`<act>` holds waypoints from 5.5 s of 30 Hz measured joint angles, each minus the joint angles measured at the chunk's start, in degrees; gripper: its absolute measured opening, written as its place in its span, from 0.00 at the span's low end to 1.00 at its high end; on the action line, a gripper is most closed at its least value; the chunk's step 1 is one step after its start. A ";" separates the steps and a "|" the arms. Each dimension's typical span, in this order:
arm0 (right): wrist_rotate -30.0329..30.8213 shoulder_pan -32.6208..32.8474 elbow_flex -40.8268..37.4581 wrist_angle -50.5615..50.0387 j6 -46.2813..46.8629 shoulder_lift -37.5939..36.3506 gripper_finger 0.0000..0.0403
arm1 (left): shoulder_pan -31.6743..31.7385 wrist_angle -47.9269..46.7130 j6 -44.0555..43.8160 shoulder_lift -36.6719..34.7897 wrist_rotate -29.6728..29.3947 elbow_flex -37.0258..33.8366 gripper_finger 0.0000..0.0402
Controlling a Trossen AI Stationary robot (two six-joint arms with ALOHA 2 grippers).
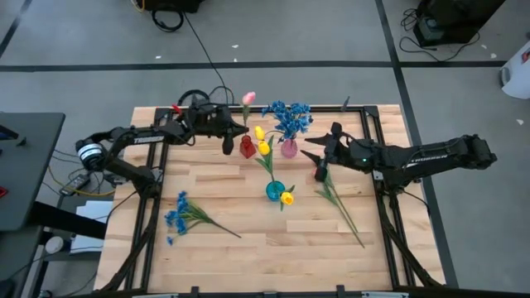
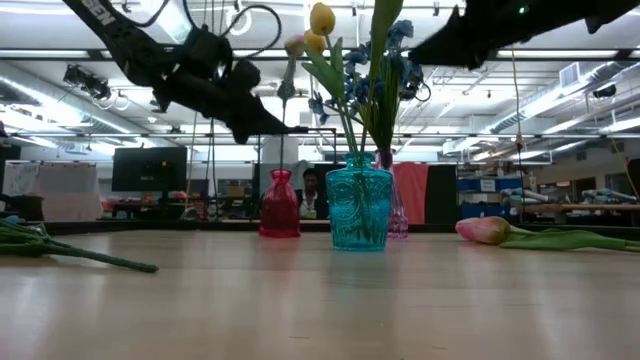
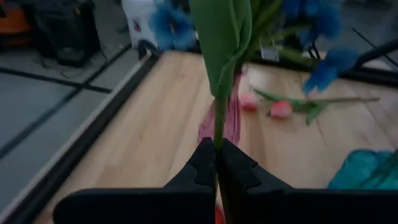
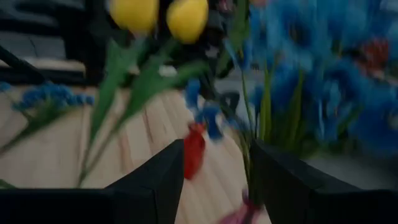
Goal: Sort flowers into vase by color
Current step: Put the bottom pink flower into the red vase
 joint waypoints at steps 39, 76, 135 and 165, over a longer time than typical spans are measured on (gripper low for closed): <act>-18.90 -0.63 0.04 -41.46 47.56 4.43 0.45 | -2.30 5.30 2.02 -12.32 -5.17 -11.96 0.39; -28.11 22.82 7.00 -59.48 77.25 26.46 0.31 | -12.38 21.62 -9.02 -17.57 -8.97 -24.70 0.39; -0.64 23.47 6.91 -61.74 75.73 0.69 0.02 | -12.40 17.96 -10.49 -17.55 -7.14 -24.65 0.39; 6.38 15.71 17.57 -24.42 12.61 -8.05 0.03 | -26.91 -0.49 0.19 -19.67 -15.87 -1.05 0.39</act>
